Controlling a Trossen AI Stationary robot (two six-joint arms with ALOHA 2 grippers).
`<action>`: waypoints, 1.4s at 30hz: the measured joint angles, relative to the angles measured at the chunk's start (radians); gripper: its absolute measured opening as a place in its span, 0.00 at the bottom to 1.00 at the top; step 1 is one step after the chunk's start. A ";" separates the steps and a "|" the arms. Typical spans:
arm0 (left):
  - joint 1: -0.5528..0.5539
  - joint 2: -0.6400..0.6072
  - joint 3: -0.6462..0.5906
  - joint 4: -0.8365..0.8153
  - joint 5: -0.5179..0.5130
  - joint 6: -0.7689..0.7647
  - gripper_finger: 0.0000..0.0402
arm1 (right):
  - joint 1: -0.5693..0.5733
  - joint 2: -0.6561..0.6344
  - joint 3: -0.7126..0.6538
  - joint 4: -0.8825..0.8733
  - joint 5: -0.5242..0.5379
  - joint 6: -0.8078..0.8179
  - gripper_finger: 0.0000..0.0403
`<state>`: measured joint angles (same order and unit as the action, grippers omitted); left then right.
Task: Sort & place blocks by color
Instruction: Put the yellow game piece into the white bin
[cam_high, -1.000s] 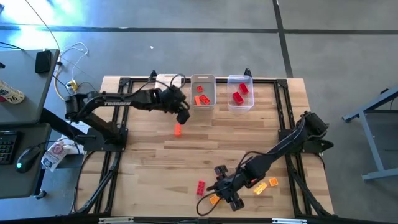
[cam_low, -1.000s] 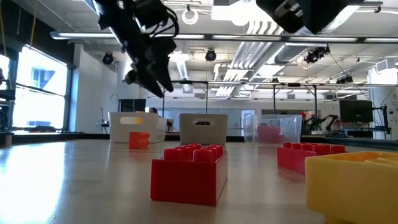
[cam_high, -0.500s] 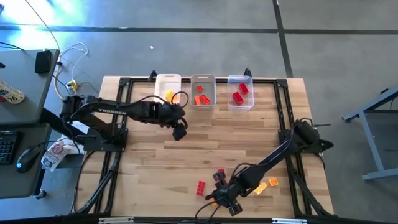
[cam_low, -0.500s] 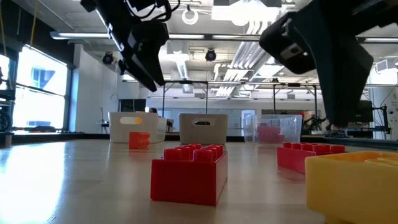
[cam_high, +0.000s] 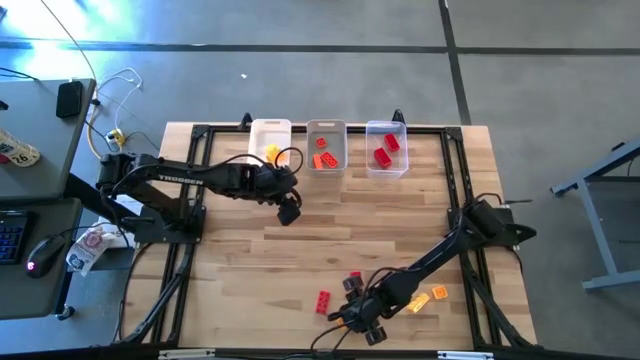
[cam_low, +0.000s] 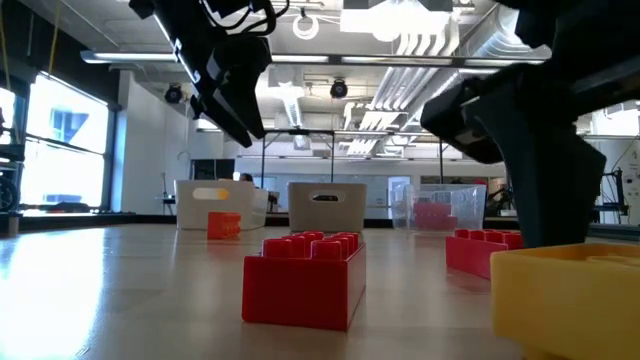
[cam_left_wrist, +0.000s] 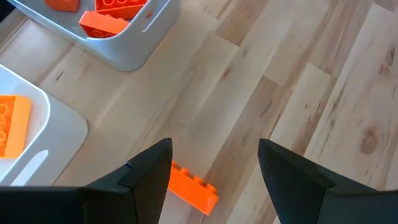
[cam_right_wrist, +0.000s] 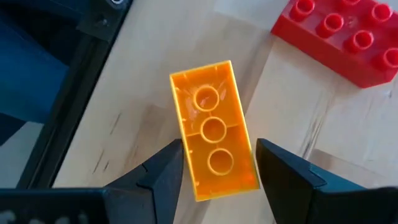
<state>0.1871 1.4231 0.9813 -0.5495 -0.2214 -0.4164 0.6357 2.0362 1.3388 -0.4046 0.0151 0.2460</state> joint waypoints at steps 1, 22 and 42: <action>0.000 0.000 0.000 0.000 0.000 0.000 0.56 | 0.000 0.006 0.000 0.001 0.000 0.002 0.47; 0.019 0.000 0.000 0.033 0.181 -0.056 0.56 | -0.052 -0.024 0.007 -0.051 0.171 -0.019 0.27; 0.020 0.001 0.000 0.106 0.421 -0.157 0.56 | -0.262 -0.083 0.009 -0.078 0.692 -0.220 0.27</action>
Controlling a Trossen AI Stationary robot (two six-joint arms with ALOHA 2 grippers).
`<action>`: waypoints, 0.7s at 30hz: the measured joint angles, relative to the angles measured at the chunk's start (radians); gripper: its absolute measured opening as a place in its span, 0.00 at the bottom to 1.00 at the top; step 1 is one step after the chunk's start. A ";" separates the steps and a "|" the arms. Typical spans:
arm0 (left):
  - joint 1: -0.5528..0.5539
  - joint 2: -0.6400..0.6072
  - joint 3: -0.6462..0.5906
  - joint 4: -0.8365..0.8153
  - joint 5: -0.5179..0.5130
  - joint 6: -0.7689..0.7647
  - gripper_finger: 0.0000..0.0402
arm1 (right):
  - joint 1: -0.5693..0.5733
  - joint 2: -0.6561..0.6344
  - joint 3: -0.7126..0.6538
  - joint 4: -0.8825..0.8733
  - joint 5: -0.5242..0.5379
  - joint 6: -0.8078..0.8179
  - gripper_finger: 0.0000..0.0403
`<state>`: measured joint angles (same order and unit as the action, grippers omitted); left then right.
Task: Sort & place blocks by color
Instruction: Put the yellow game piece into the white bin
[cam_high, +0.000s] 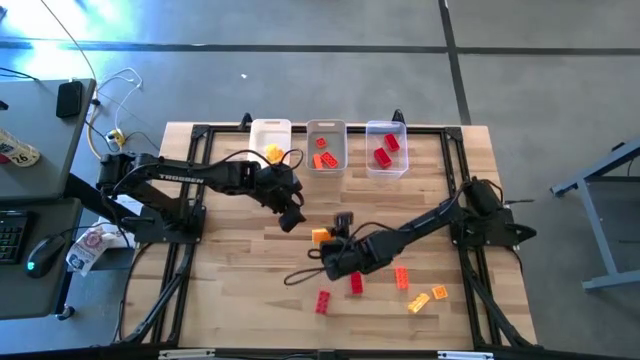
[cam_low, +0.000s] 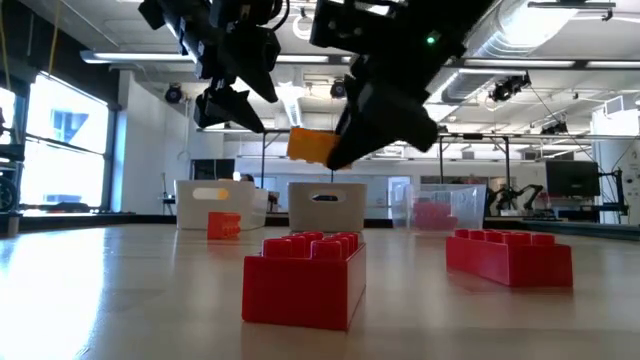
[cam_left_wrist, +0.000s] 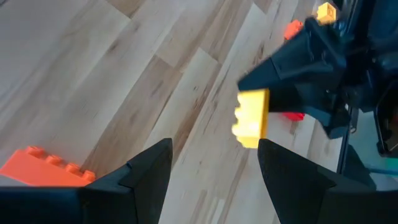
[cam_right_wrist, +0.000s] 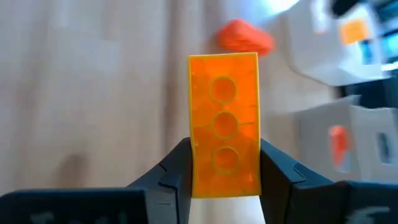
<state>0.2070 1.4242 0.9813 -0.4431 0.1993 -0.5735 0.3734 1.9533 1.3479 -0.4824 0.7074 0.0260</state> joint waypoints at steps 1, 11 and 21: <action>0.000 0.000 0.000 0.000 0.000 -0.001 0.56 | -0.007 0.000 0.000 0.006 0.020 -0.005 0.27; 0.000 0.000 0.000 0.086 -0.003 -0.018 0.56 | -0.067 0.000 0.000 0.144 0.151 -0.099 0.27; 0.000 0.000 0.000 0.093 -0.054 -0.019 0.56 | -0.076 -0.001 0.000 0.273 0.210 -0.218 0.27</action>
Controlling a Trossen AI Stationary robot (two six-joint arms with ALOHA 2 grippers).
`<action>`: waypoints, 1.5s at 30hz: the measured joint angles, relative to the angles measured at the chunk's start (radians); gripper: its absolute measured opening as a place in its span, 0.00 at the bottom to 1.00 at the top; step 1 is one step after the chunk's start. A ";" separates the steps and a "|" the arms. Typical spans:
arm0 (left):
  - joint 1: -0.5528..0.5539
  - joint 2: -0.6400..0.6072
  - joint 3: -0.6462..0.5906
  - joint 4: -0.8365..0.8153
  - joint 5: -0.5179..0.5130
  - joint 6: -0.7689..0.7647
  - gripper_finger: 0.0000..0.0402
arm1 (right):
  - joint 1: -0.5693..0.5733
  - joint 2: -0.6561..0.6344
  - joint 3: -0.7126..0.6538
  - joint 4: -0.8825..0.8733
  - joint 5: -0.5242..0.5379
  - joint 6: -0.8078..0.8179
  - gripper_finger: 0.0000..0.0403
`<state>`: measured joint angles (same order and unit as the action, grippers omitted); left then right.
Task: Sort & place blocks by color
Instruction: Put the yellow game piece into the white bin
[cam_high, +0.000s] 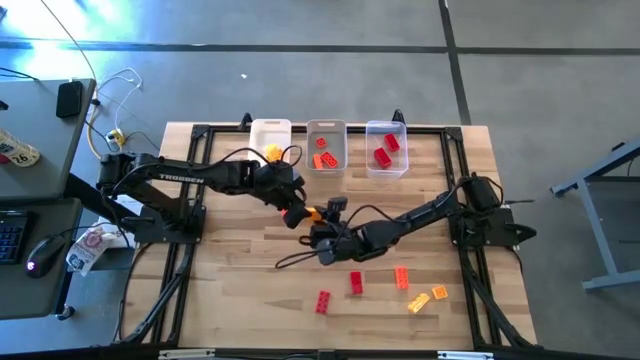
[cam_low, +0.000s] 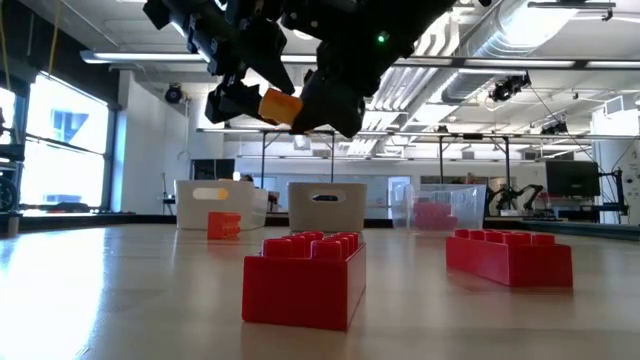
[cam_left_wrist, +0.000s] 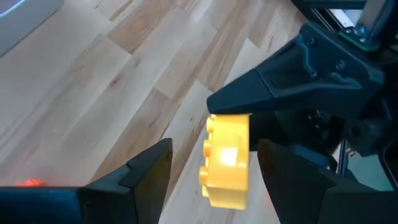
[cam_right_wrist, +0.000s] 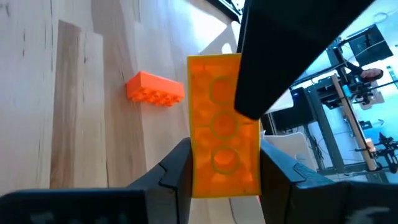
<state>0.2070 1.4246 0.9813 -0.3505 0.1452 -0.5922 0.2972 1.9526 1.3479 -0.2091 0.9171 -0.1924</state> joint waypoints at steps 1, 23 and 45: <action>0.000 0.000 0.000 0.000 0.000 0.000 0.56 | -0.003 0.000 0.000 0.005 0.004 0.000 0.27; 0.000 0.000 0.000 0.006 -0.029 0.178 0.16 | -0.023 -0.001 0.001 0.005 0.001 -0.031 0.36; 0.143 -0.006 0.000 -0.191 -0.421 0.316 0.16 | -0.022 0.000 0.001 -0.185 -0.159 0.283 0.50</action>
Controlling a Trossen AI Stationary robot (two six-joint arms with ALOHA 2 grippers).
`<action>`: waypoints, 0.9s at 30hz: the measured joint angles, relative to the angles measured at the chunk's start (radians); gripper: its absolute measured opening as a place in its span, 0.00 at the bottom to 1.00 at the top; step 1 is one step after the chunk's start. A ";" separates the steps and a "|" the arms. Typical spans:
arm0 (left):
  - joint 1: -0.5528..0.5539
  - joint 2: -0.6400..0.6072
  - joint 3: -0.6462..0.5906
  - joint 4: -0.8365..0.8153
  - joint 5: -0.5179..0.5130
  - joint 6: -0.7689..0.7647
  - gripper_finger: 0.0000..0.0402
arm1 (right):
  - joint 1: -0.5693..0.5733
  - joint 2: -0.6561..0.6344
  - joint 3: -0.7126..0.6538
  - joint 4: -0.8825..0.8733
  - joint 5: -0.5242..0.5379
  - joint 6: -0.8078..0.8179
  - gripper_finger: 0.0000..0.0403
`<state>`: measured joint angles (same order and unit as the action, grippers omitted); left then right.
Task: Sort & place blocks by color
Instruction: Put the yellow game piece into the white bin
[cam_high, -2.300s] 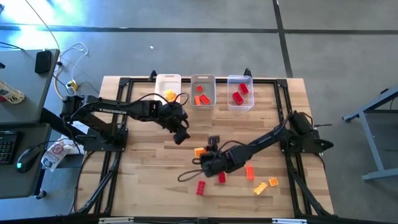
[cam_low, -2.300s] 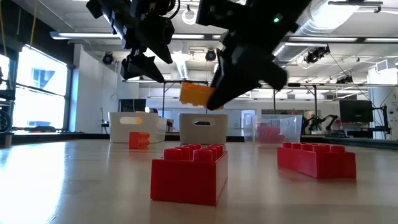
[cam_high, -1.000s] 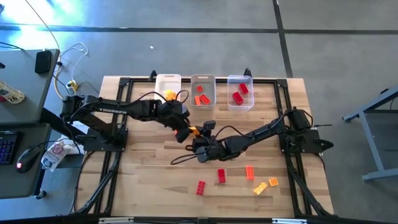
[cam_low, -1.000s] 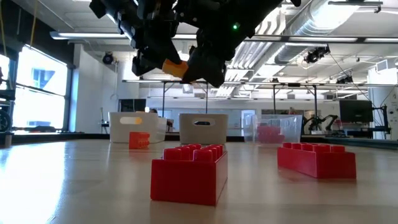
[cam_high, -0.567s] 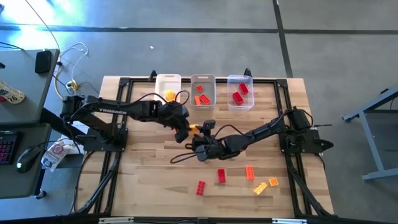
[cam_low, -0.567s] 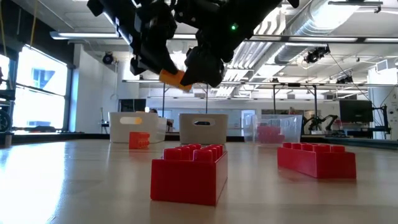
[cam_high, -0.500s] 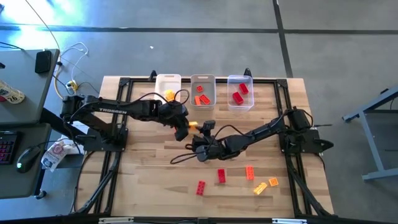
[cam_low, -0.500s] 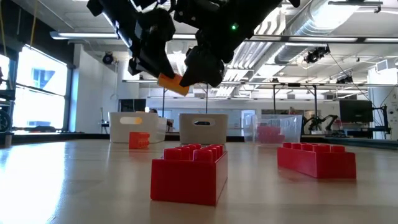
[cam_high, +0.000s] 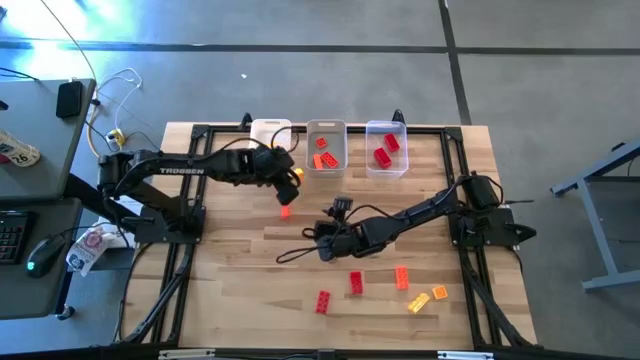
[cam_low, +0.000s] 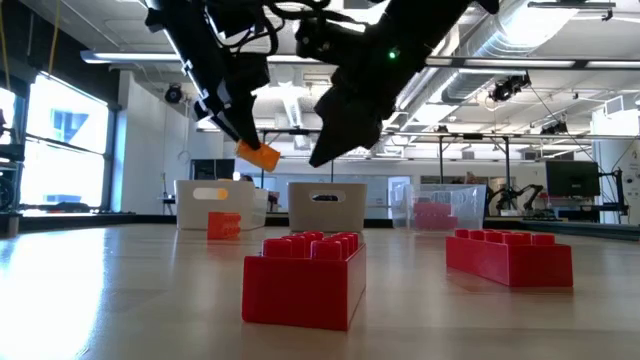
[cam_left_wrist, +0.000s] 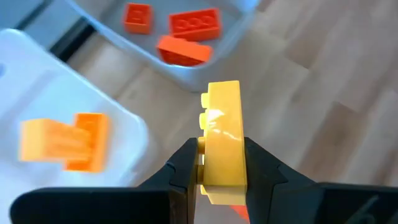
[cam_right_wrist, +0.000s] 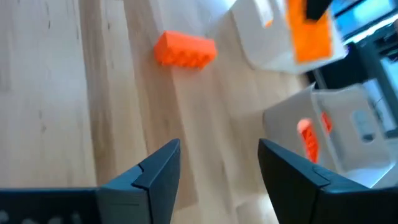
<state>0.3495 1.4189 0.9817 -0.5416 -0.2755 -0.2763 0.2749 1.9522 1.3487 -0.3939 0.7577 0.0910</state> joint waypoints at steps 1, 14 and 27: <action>0.013 0.000 0.000 -0.001 -0.006 0.004 0.16 | 0.000 0.000 0.000 -0.020 -0.015 0.019 0.50; 0.265 0.000 0.000 -0.049 -0.056 0.054 0.16 | 0.000 0.000 0.000 -0.146 -0.121 0.140 0.50; 0.345 0.050 0.000 -0.061 -0.108 0.103 0.16 | 0.000 0.000 0.000 -0.148 -0.119 0.138 0.50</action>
<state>0.6944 1.4692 0.9813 -0.6031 -0.3834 -0.1731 0.2752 1.9522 1.3487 -0.5415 0.6382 0.2287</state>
